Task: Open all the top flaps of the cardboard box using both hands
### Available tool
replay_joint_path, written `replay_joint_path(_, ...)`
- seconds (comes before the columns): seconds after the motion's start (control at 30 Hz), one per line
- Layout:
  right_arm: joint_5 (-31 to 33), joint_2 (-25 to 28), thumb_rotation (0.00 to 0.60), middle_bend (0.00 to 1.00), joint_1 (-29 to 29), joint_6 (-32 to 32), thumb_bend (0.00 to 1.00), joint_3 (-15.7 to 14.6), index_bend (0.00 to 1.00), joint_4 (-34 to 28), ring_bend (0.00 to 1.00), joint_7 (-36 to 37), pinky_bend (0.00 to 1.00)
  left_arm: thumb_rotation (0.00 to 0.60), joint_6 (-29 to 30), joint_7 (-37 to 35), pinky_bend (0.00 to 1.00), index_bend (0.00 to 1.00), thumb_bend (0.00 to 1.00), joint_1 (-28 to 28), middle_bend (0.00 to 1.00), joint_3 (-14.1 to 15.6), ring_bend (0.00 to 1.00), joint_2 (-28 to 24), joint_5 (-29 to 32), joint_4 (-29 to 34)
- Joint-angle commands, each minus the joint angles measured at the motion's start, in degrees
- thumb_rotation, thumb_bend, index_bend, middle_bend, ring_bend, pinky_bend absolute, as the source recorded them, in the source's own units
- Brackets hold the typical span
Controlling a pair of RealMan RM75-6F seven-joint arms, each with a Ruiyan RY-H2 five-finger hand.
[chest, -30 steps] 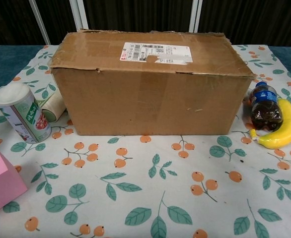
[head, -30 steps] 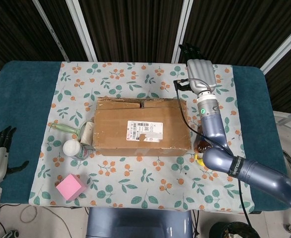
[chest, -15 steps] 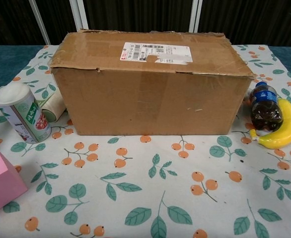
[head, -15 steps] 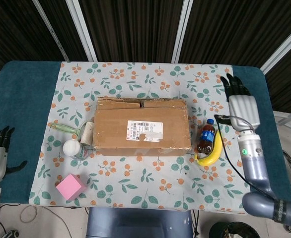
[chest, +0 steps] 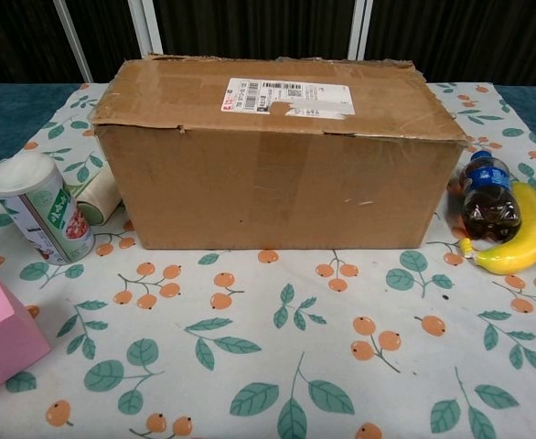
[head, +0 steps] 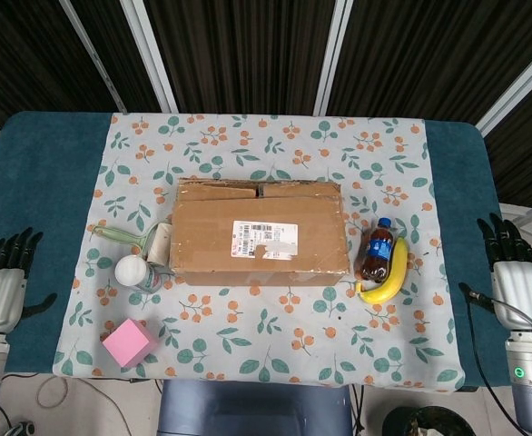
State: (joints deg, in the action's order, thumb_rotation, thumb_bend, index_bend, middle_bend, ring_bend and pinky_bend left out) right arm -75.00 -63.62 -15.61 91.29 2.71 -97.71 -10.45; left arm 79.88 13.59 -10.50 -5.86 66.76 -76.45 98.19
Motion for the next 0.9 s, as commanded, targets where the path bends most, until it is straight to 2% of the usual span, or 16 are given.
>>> replay_joint_path(0.03,-1.97,-1.44,0.600,0.00,1.32,0.99,0.21,-0.22,0.00,2.55,0.00,2.13,0.21,0.600,-2.26,1.27,0.00,0.00,0.29,-1.49,0.00,-0.49,0.00,-3.04,0.43,5.37)
replay_joint_path(0.2,-3.55,-3.29,0.600,0.00,2.36,1.09,0.22,0.58,0.00,5.83,0.00,5.29,0.21,0.600,-8.01,4.84,0.02,0.00,0.51,-6.48,0.00,-3.89,0.00,-9.24,3.61,14.42)
replay_joint_path(0.23,-3.61,-3.44,0.600,0.00,2.46,0.77,0.22,0.71,0.00,6.07,0.00,6.05,0.21,0.600,-9.80,5.98,0.03,0.00,0.54,-8.53,0.00,-5.44,0.00,-10.44,4.52,15.86)
replay_joint_path(0.47,-3.89,-3.82,0.600,0.00,3.16,-0.93,0.22,1.37,0.00,6.37,0.00,8.63,0.21,0.600,-17.02,10.70,0.15,0.00,0.80,-17.92,0.05,-12.26,0.04,-13.88,15.15,20.01)
replay_joint_path(0.57,-3.89,-3.73,0.600,0.00,3.51,-1.38,0.22,2.03,0.00,6.38,0.00,9.72,0.21,0.600,-21.05,12.71,0.18,0.02,0.87,-23.72,0.08,-15.43,0.07,-14.72,23.10,19.62)
replay_joint_path(0.7,-3.56,-3.59,0.600,0.00,3.93,-1.86,0.22,2.88,0.00,6.40,0.00,10.90,0.21,0.600,-28.43,16.24,0.20,0.03,0.94,-32.58,0.12,-17.51,0.09,-15.50,35.21,15.94)
replay_joint_path(0.77,-3.41,-3.56,0.600,0.00,4.13,-2.16,0.22,3.24,0.00,6.46,0.00,11.30,0.21,0.600,-32.24,18.45,0.20,0.03,0.95,-37.71,0.13,-17.36,0.09,-15.58,42.18,13.46)
replay_joint_path(0.9,-3.10,-3.50,0.600,0.00,4.46,-2.78,0.22,3.83,0.00,6.46,0.00,11.89,0.21,0.600,-35.56,21.67,0.24,0.08,0.96,-45.61,0.19,-15.69,0.14,-13.76,50.78,9.38)
